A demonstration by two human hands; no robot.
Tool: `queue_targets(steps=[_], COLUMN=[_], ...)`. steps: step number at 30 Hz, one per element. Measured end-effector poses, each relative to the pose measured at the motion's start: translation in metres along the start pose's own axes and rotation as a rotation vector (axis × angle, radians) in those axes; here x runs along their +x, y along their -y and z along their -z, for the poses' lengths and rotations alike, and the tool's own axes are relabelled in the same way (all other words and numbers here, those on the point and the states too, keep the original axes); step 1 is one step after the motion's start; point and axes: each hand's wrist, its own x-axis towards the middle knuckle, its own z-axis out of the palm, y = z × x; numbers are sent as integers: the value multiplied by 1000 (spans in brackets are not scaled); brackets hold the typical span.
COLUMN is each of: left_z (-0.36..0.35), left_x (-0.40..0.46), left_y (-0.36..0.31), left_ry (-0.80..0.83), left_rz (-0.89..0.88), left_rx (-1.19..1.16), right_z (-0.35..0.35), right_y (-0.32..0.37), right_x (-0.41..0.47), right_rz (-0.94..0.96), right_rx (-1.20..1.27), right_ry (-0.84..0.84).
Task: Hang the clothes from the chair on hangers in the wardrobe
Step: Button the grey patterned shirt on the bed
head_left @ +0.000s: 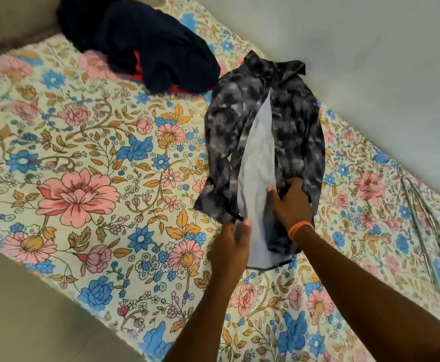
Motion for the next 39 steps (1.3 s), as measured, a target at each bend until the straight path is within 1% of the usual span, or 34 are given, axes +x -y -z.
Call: queue_targets(steps=[2, 3, 4, 5, 6, 8, 10, 12, 14, 15, 16, 17, 18, 20, 21, 22, 23, 24, 25, 26, 27, 28, 30, 31, 32, 33, 35, 36, 37, 38, 39], left_z=[1, 0, 1, 3, 4, 6, 4, 0, -1, -2, -9, -18, -33, -52, -70, -89, -107, -122, -138, -153, -167, -181, -202, -208, -211, -211, -206, -202, -199, -196, -193], left_x=[7, 14, 20, 26, 32, 40, 51, 60, 57, 54, 44, 35, 23, 14, 5, -1, -4, -7, -8, -10, -11, -11, -9, -7, -5, -3, 0, -1, -4, -5, -6], left_y=[-4, -6, -8, -9, -7, -6, -7, -13, -22, -25, -31, -33, -35, -29, -29, -31, -35, -37, -38, -38, -35, -30, -16, -9, -6, -3, -1, -1, -3, -5, -6], left_ry=[7, 13, 16, 9, 4, 35, 87, 98, 66, 19, -81, -202, -362, -659, -797, -898, -948, -958, -931, -890, -837, -771, -606, -534, -495, -461, -391, -374, -372, -382, -400], left_rz=[143, 197, 225, 226, 212, 166, 135, 142, 139, 97, 42, 0, -26, -110, -203, -335, -479, -614, -733, -817, -855, -858, -741, -641, -559, -508, -515, -532, -552, -573, -593], left_rx=[-177, -311, -433, -507, -520, -419, -344, -272, -238, -170, -44, 100, 220, 462, 588, 702, 816, 930, 1025, 1102, 1164, 1212, 1214, 1175, 1122, 1053, 894, 825, 787, 777, 774], right_z=[-9, -14, -20, -24, -30, -38, -44, -51, -60, -62, -63, -61, -58, -60, -56, -49, -38, -30, -16, -6, 6, 16, 33, 39, 45, 51, 62, 69, 77, 86, 97], right_y=[-3, -5, -10, -15, -21, -34, -46, -56, -67, -70, -74, -79, -85, -86, -92, -101, -108, -112, -120, -128, -136, -145, -160, -167, -172, -177, -184, -187, -190, -191, -191], right_x=[-4, -6, -5, -2, 3, 15, 34, 49, 60, 62, 65, 66, 68, 70, 70, 71, 68, 67, 63, 62, 59, 60, 65, 67, 67, 66, 65, 68, 71, 77, 81], right_rz=[74, 116, 132, 110, 93, 75, 106, 176, 263, 295, 318, 341, 363, 332, 311, 307, 329, 372, 420, 479, 539, 572, 588, 553, 477, 358, 66, -45, -112, -135, -105], right_rx=[-16, -16, 15, 89, 187, 357, 486, 545, 579, 597, 632, 677, 728, 826, 865, 886, 865, 829, 794, 759, 710, 656, 565, 573, 652, 775, 1014, 1091, 1136, 1159, 1134], right_ry=[-2, 22, 34, 37, 30, 13, 28, 38, 71, 79, 88, 117, 173, 284, 336, 358, 340, 296, 236, 185, 133, 86, 65, 114, 206, 321, 523, 594, 641, 655, 622])
